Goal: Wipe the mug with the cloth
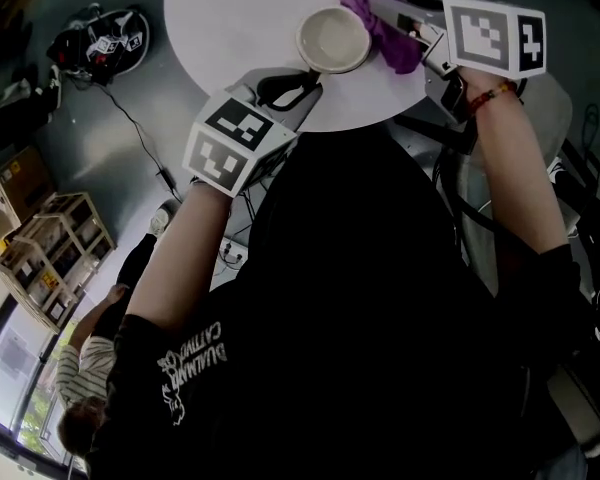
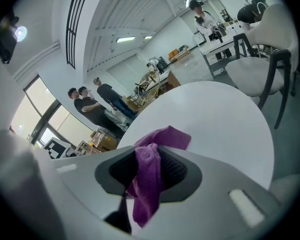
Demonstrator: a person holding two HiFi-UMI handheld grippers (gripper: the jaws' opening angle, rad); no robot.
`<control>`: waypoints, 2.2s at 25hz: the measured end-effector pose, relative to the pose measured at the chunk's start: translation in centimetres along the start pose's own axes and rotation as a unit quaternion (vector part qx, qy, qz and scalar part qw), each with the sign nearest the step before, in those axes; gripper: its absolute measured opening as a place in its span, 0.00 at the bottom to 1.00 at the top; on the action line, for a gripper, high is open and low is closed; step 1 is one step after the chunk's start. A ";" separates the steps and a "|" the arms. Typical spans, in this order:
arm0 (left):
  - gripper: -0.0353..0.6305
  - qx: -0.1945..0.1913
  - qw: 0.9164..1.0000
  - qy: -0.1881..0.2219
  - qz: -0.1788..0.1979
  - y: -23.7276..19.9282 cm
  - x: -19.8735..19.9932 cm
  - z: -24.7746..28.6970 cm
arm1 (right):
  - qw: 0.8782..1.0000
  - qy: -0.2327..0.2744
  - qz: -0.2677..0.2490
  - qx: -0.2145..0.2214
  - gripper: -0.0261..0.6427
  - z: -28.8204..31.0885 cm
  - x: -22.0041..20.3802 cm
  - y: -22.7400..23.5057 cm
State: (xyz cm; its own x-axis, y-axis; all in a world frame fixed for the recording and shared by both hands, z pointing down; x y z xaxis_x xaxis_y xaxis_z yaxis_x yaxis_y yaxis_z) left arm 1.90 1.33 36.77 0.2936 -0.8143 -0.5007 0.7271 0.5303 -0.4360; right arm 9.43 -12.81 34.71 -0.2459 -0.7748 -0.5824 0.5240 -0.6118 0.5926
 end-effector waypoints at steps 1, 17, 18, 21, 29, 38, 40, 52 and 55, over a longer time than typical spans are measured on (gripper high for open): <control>0.15 -0.002 1.000 0.000 0.000 0.1 0.0 0.0 | 1.000 0.000 -0.002 0.000 0.21 0.0 0.2 0.0; 0.16 -0.031 0.999 -0.002 0.029 0.1 -0.2 -0.1 | 0.999 -0.006 -0.022 -0.028 0.21 1.0 1.4 -0.7; 0.16 -0.033 0.999 -0.007 0.029 0.0 -0.1 -0.2 | 0.999 -0.010 -0.024 -0.032 0.21 1.1 1.5 -0.7; 0.16 -0.037 0.999 -0.011 0.037 -0.1 -0.1 -0.4 | 0.998 -0.021 -0.029 -0.042 0.20 1.3 1.6 -0.8; 0.15 -0.076 0.995 -0.018 0.066 -0.7 -0.2 -0.2 | 0.994 -0.056 -0.049 -0.078 0.20 1.7 1.8 -1.1; 0.15 -0.112 0.990 -0.035 0.080 -0.9 -0.4 -0.7 | 0.988 -0.077 -0.070 -0.116 0.20 2.7 2.3 -1.7; 0.15 -0.121 0.989 -0.032 0.079 -1.0 -0.4 -0.8 | 0.986 -0.080 -0.075 -0.122 0.19 3.0 2.4 -2.1; 0.15 -0.153 0.985 -0.011 0.077 -0.8 -0.2 -0.9 | 0.979 -0.095 -0.091 -0.154 0.19 4.3 2.8 -3.5; 0.15 -0.165 0.983 -0.008 0.076 -0.7 0.0 -0.8 | 0.977 -0.102 -0.095 -0.159 0.19 4.5 2.9 -3.6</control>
State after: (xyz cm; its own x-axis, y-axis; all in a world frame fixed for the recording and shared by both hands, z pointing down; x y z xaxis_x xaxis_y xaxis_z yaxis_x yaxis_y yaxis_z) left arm 0.92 1.14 36.51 0.3956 -0.7223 -0.5673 0.4347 0.6914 -0.5771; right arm 3.19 -13.59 33.35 -0.5036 -0.6878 -0.5228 0.6723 -0.6920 0.2628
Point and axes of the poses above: the fingertips, and each gripper's own axes: z forward along the fingers, y to its right, x out of its top, the point moved 2 cm from there along -z, backward along the fingers, and after that the axes turned 8 degrees about -z, right-handed, at the moved point
